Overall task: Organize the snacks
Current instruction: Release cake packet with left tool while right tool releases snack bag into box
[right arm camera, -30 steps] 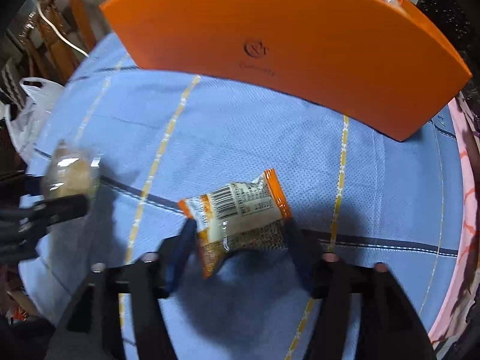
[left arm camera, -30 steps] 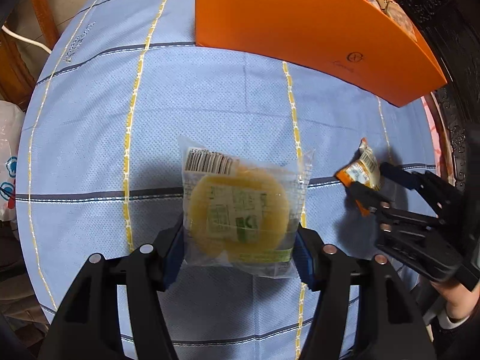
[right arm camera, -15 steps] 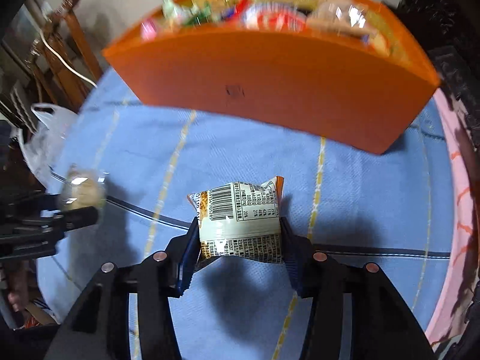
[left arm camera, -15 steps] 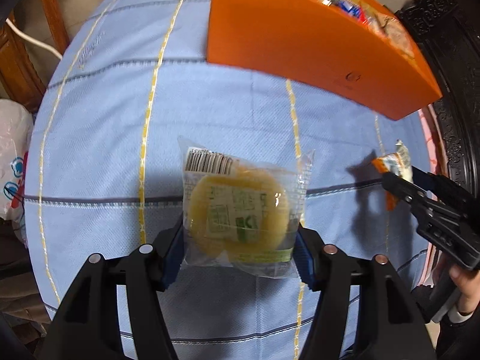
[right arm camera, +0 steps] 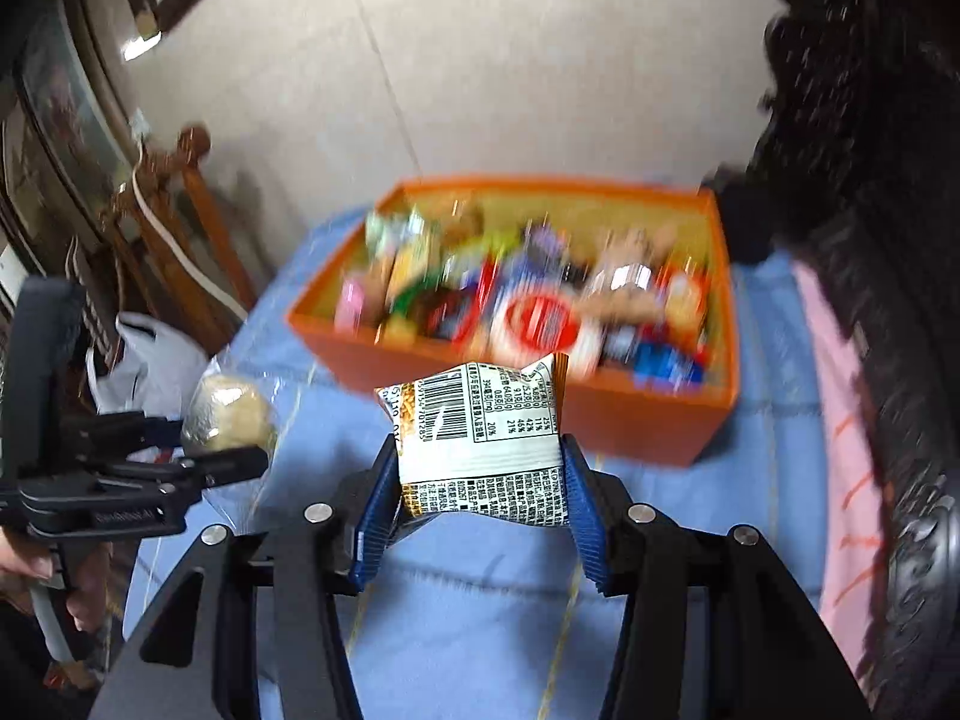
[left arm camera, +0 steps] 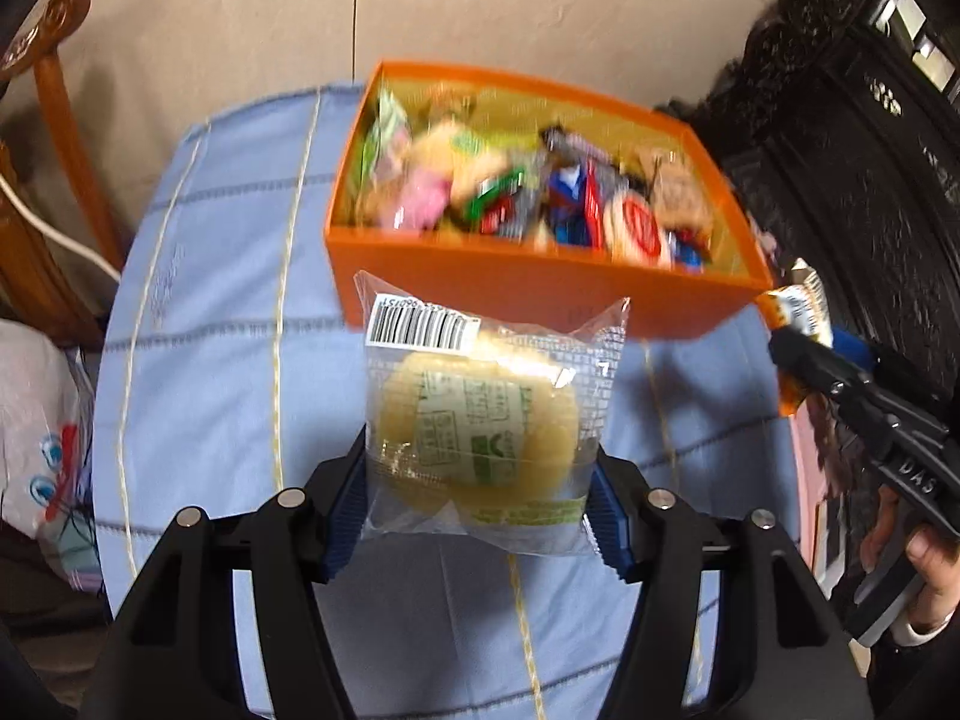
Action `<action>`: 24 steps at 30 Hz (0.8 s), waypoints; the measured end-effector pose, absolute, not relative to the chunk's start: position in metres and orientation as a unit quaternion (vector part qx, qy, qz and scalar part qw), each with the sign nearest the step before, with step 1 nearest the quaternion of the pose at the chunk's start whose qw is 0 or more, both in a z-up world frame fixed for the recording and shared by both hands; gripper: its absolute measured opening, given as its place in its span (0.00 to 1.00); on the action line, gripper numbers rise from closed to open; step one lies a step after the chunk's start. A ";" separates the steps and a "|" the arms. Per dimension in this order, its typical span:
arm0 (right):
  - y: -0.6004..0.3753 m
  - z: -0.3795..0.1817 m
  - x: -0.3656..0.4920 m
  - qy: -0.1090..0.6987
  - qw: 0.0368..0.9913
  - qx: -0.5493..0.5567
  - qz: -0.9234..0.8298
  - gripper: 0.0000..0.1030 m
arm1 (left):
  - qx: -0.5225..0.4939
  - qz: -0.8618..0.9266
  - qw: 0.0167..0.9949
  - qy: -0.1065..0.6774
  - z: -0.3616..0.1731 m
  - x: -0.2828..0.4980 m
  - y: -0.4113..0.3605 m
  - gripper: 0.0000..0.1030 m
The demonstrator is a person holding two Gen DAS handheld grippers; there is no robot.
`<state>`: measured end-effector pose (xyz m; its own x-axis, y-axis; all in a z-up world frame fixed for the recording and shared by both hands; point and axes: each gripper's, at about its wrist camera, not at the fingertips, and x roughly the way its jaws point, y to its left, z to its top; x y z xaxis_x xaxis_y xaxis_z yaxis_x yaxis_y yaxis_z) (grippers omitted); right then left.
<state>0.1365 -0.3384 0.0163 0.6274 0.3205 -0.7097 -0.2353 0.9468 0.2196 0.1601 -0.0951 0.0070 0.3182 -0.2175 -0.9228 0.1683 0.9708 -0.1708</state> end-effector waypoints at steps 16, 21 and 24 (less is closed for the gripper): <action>-0.353 0.048 0.212 0.368 0.921 0.063 0.116 0.50 | 0.021 -0.119 0.848 0.517 0.049 0.259 -0.124 0.59; -0.356 0.043 0.232 0.376 0.919 0.068 0.099 0.52 | 0.028 -0.110 0.848 0.518 0.044 0.278 -0.133 0.59; -0.361 0.038 0.242 0.373 0.922 0.079 0.072 0.78 | 0.049 -0.077 0.854 0.513 0.039 0.288 -0.139 0.73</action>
